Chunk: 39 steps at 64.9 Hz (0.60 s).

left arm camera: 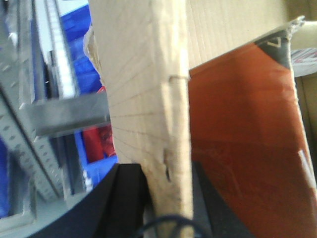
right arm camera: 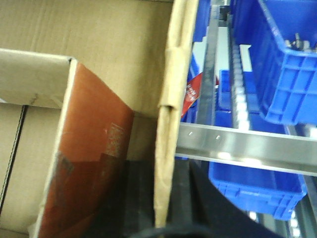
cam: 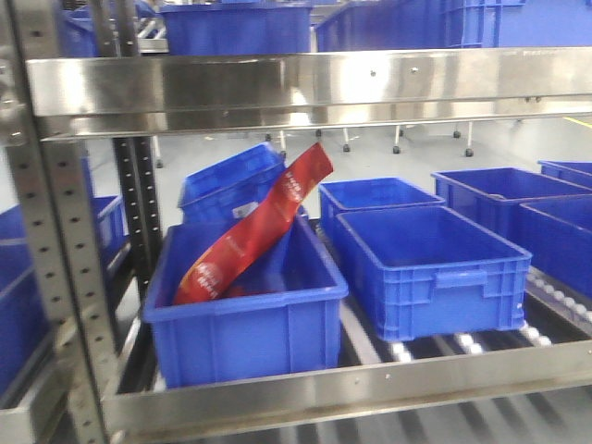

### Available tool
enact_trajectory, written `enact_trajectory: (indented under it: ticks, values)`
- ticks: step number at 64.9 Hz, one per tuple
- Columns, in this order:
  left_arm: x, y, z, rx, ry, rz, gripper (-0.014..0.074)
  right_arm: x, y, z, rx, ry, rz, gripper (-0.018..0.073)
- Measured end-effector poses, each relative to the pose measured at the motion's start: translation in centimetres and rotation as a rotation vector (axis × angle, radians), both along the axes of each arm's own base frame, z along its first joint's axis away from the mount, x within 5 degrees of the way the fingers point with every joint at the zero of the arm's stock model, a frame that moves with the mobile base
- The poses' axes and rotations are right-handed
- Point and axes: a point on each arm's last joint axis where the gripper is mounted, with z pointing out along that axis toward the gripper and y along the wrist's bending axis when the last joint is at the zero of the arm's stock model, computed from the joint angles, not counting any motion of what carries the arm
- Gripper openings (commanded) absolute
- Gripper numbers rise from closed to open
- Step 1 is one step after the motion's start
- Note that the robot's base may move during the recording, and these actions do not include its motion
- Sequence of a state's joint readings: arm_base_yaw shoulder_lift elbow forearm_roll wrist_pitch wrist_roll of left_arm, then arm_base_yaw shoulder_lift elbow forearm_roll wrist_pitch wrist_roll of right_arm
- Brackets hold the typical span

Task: Stack two boxes on right shelf middle
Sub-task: 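Turn the base toward the steel shelf rack with blue bins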

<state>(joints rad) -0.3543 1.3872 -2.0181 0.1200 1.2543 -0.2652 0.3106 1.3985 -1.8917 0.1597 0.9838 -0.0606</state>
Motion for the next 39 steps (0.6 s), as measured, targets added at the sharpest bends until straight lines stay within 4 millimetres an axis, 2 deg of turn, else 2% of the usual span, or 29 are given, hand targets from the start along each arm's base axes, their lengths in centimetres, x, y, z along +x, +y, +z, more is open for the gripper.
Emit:
enact_trajectory:
  ticks: [39]
  values:
    - [0.00,0.00,0.00,0.000,0.000,0.000,-0.0111,0.00,0.00,0.00,0.000,0.000,0.000,-0.0151]
